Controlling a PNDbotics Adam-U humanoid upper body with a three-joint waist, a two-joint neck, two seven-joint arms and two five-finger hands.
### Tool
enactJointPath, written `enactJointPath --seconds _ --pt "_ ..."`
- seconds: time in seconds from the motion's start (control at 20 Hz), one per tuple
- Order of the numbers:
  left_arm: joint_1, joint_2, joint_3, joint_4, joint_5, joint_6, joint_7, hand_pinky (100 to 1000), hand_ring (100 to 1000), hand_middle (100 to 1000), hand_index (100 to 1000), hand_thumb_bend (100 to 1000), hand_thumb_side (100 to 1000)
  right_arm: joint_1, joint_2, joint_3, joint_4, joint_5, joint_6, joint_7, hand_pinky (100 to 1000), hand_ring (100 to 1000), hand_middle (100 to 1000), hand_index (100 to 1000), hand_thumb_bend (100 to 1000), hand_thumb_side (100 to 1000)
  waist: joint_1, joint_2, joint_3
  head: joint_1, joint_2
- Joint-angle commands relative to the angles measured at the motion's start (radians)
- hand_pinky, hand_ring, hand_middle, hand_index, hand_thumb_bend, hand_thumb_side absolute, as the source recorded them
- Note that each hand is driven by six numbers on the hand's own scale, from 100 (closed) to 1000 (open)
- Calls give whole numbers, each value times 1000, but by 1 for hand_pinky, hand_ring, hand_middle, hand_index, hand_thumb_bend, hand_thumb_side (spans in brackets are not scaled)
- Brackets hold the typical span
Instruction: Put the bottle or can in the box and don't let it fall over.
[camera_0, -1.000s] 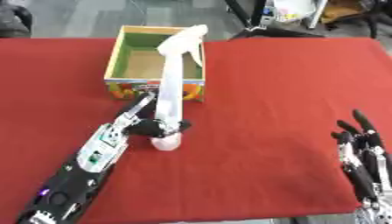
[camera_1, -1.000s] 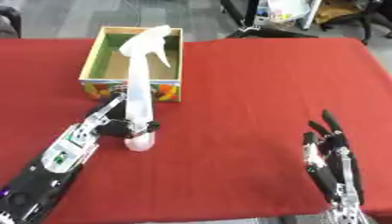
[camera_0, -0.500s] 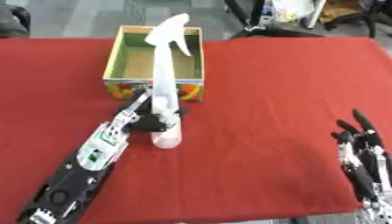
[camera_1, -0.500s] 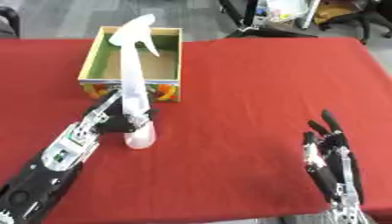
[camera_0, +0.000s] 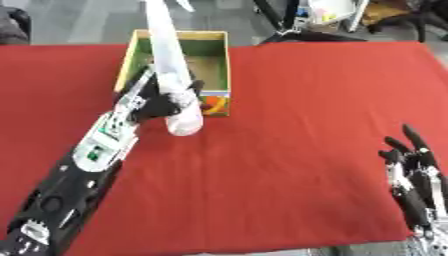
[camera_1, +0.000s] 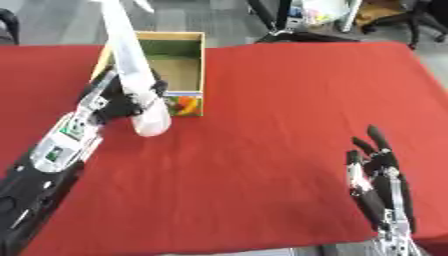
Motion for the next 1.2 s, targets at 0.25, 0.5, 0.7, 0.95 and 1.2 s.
enactJointPath --seconds 0.25,0.5,0.7,0.95,1.2 --pt "-141 123 62 108 17 12 114 305 110 110 306 100 178 -31 -6 12 -12 -10 -1 13 790 889 1000 947 100 470 -4 0 -38 2 -25" --pt "-196 168 90 256 -16 8 209 329 130 134 323 100 185 -48 0 23 -11 -17 -1 24 791 889 1000 947 100 470 -6 10 -65 -5 -51" --pt "-227 176 89 372 -56 -15 280 349 145 150 334 100 185 -59 6 31 -10 -24 -1 34 791 889 1000 947 100 470 -7 17 -80 -6 -65" --pt "-252 165 60 483 -138 -63 315 441 210 220 399 100 107 -64 9 35 -9 -28 -1 41 791 889 1000 948 100 470 -7 22 -86 -5 -67" --pt "-246 158 51 505 -226 -86 266 695 495 525 667 446 190 -64 9 35 -9 -29 -1 42 791 889 1000 948 100 470 -7 22 -84 -7 -67"
